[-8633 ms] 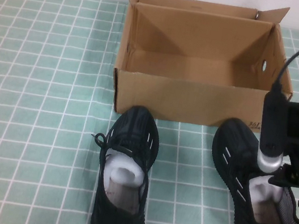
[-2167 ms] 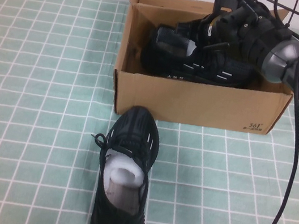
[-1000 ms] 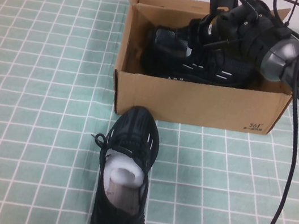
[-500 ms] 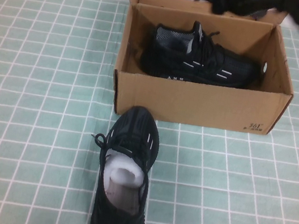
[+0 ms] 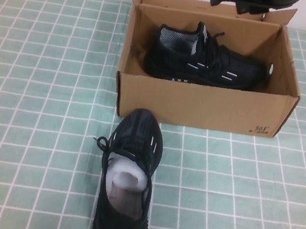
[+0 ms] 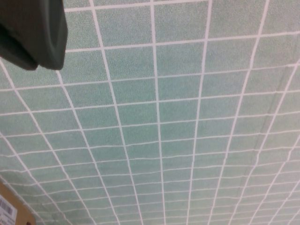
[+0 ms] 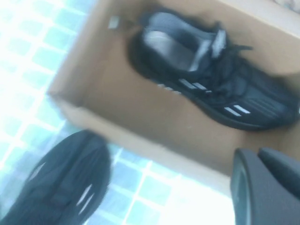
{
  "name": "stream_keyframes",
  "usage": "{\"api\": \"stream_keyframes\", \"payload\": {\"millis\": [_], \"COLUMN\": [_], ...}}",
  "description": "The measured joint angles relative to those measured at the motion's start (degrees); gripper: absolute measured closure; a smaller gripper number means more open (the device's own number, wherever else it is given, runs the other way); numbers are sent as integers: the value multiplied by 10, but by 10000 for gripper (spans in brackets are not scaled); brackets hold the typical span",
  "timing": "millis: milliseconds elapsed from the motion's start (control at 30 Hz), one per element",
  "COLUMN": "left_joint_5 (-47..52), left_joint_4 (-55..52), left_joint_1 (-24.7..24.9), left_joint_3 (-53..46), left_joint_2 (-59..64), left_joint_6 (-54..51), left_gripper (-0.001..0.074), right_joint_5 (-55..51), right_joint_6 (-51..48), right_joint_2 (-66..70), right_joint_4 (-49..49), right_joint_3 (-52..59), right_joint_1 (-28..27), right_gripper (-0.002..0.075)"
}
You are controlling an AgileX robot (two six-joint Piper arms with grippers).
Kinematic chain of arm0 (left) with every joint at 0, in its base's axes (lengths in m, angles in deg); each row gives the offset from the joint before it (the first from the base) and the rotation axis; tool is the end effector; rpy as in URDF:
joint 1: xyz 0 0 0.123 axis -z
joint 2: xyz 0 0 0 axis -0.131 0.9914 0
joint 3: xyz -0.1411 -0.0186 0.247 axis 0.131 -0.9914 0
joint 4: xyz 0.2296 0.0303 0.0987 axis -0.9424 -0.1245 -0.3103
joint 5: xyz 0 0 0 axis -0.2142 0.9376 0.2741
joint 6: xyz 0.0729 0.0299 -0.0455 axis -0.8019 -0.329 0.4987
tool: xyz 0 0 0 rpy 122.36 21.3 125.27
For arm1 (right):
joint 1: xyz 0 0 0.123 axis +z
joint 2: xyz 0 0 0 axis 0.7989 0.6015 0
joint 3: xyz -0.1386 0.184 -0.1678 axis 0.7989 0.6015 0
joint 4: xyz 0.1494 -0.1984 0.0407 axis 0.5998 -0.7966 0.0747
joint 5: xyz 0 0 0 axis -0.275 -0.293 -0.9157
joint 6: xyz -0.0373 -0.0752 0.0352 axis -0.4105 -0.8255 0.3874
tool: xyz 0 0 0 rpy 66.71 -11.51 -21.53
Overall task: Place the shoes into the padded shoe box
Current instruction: Pick up the shoe from the table
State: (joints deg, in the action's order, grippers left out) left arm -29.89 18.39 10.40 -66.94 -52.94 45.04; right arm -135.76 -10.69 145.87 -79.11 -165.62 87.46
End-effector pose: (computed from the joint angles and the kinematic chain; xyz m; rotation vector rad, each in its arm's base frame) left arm 0.0530 -0.0036 0.1727 0.0567 1.8509 -0.0413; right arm 0.3213 0.1976 0.4477 -0.5205 2.3198 0.0770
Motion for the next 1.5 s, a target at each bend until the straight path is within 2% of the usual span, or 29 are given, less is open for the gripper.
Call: {"api": "stream_keyframes", "payload": {"millis": [200, 400, 633, 733, 833, 933, 1067, 1267, 1500], "left_joint_5": [0, 0, 0, 0, 0, 0, 0, 0, 0], "left_joint_4": [0, 0, 0, -1, -1, -1, -1, -2, -2], "left_joint_1": [0, 0, 0, 0, 0, 0, 0, 0, 0], "left_joint_3": [0, 0, 0, 0, 0, 0, 0, 0, 0], "left_joint_2": [0, 0, 0, 0, 0, 0, 0, 0, 0], "left_joint_6": [0, 0, 0, 0, 0, 0, 0, 0, 0], "left_gripper": [739, 739, 739, 739, 739, 739, 739, 739, 739], "right_joint_5": [-6, -7, -7, -6, 19, 130, 350, 580, 757], "right_joint_6": [-16, -41, -105, -140, -152, -154, -161, -163, -155], "right_joint_2": [-101, -168, -183, -200, -248, -328, -450, -619, -799], "right_joint_4": [0, -25, -28, -35, -35, -3, 77, 164, 176], "right_joint_3": [64, 70, 81, 135, 250, 390, 605, 914, 1148], "right_joint_1": [36, 36, 36, 36, 23, -34, -154, -315, -405], "right_gripper": [733, 733, 733, 733, 733, 733, 733, 733, 733]}}
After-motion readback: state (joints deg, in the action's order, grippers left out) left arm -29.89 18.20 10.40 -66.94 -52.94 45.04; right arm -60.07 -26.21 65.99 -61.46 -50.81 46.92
